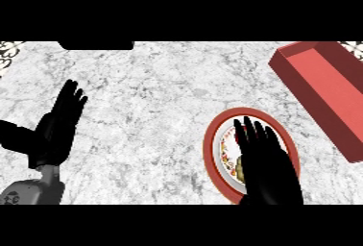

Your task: Pick the squash from the plate and place it in the cardboard box

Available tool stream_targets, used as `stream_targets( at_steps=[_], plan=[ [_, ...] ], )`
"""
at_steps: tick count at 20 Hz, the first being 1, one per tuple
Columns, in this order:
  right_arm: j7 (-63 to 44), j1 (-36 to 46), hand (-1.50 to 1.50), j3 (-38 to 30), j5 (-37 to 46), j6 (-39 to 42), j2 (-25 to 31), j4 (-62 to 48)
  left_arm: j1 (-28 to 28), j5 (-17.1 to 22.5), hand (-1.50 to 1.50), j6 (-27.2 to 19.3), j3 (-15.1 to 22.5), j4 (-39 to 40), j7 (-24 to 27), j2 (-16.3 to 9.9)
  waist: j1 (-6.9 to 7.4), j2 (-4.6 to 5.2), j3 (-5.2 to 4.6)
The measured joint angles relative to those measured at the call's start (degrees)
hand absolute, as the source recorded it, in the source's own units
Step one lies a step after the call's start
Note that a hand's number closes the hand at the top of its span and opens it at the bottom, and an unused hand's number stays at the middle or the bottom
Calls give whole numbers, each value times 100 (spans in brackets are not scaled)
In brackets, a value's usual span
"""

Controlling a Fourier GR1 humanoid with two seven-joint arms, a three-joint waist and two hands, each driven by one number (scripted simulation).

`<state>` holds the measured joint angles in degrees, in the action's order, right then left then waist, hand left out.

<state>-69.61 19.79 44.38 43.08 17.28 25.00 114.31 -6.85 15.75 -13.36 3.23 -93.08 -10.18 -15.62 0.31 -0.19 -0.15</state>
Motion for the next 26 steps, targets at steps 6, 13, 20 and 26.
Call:
stream_targets(
  at_steps=[6,13,20,26],
  plan=[
    [181,-129,-150,-165,398,177,-409,-229,18,-39,0,25,-19,-38,0,32,-31,2,6],
    [406,-441,-150,-243,981,303,-945,-649,100,-82,0,69,-56,-132,-37,34,-29,7,10],
    [611,-592,-150,-533,1503,511,-1231,-932,114,-121,0,92,-88,-125,-22,112,-40,10,10],
    [773,-839,-150,-657,1956,604,-1499,-1074,-3,-259,0,64,-88,34,40,230,-49,15,12]
  ],
)
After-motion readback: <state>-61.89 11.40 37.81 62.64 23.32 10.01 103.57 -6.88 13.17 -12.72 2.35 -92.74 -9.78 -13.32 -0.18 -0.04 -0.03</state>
